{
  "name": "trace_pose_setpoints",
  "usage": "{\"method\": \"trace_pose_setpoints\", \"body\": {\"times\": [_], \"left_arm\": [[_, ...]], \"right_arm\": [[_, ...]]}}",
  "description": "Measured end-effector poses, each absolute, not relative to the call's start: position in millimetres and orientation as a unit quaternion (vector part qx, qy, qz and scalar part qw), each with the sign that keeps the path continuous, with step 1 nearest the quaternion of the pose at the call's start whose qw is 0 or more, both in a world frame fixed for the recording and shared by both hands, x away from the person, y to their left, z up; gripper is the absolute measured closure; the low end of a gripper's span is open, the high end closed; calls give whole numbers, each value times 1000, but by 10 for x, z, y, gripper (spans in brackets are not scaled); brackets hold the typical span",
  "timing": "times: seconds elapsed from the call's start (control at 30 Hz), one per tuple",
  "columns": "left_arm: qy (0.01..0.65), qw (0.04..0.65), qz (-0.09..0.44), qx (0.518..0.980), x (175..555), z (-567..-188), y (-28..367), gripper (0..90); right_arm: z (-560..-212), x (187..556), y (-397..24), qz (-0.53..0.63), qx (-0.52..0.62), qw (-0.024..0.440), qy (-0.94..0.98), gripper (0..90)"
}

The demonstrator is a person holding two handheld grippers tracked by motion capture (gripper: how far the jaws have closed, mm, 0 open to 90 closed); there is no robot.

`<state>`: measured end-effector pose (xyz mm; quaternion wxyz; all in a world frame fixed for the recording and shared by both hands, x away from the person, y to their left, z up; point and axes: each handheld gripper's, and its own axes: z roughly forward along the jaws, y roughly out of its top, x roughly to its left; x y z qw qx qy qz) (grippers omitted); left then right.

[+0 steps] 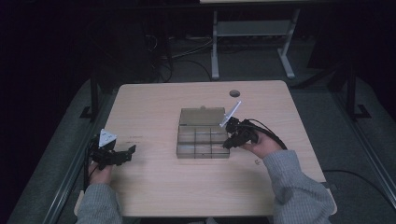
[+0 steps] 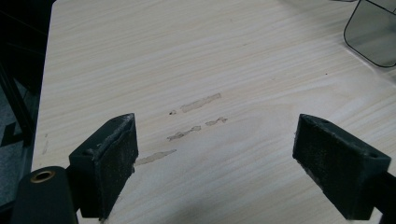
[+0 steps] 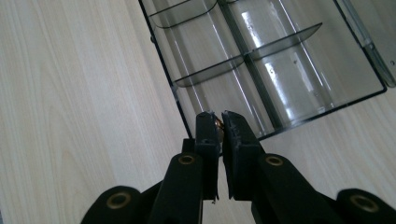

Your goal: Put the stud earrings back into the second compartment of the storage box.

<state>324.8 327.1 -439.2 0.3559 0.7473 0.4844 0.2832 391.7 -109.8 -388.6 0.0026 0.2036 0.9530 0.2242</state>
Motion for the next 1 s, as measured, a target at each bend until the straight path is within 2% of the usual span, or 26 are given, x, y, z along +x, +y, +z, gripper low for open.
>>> {"method": "trace_pose_setpoints", "body": {"times": [1.0], "left_arm": [[486, 356, 282, 747, 3249, -4387, 3279, 138]], "right_arm": [[-3759, 4405, -524, 209, 177, -11, 962, 844]]}}
